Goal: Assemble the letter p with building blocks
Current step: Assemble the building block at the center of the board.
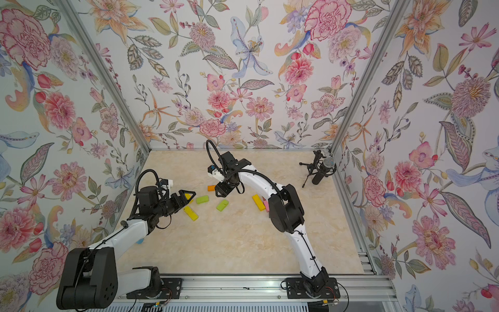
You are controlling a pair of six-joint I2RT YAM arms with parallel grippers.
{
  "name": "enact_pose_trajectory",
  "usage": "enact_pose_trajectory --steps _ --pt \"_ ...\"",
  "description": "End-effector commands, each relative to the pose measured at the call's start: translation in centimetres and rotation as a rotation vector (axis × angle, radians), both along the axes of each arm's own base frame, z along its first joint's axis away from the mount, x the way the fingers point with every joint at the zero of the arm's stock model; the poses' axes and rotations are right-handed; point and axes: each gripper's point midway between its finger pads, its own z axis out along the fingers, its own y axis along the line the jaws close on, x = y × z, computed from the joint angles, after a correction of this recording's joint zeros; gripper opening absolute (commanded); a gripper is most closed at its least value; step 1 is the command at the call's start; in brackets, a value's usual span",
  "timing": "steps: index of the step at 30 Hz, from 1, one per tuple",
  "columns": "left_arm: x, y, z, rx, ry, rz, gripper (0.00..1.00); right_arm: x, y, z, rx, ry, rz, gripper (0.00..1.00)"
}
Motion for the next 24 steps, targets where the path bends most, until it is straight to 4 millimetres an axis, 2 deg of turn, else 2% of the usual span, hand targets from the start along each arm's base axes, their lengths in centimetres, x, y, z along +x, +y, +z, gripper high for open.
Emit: enact_pose_trajectory --steps 1,2,3,6,8,12,13,15,19,24 --pt "0.7 -1.1 0.6 0.123 -0.031 -0.031 0.79 -2.1 -1.7 -0.3 0.018 0.220 -0.314 0.27" --pt "0.9 -1.5 0.2 0.159 -0.025 -0.043 0.74 -2.6 -2.0 -0.7 0.019 0.244 -0.357 0.22" --pt "1.1 -1.8 -0.1 0.185 -0.019 -0.058 0.67 -3.0 -2.2 -1.0 0.026 0.258 -0.386 0.13" --pt "1.6 -3.2 -1.9 0.194 0.020 -0.124 0.46 -3.6 -2.7 -1.5 0.061 0.252 -0.471 0.07" --pt "1.9 -4.1 -3.0 0.193 0.048 -0.165 0.35 -4.0 -2.9 -1.9 0.084 0.260 -0.503 0.02" --pt "1.9 -6.0 -4.6 0.211 0.071 -0.220 0.23 -4.6 -2.6 -3.2 0.095 0.300 -0.525 0.00" --pt "1.7 -6.3 -6.0 0.220 0.106 -0.232 0.19 -4.7 -2.3 -3.5 0.095 0.305 -0.519 0.00" --pt "1.4 -6.9 -6.8 0.223 0.121 -0.251 0.10 -4.6 -1.9 -4.0 0.091 0.306 -0.518 0.00" --pt "1.1 -8.1 -7.0 0.227 0.118 -0.276 0.06 -3.9 -2.0 -5.0 0.076 0.297 -0.538 0.00" --pt "1.3 -8.6 -8.4 0.260 0.145 -0.281 0.03 -3.4 -2.6 -6.0 0.062 0.305 -0.564 0.00"
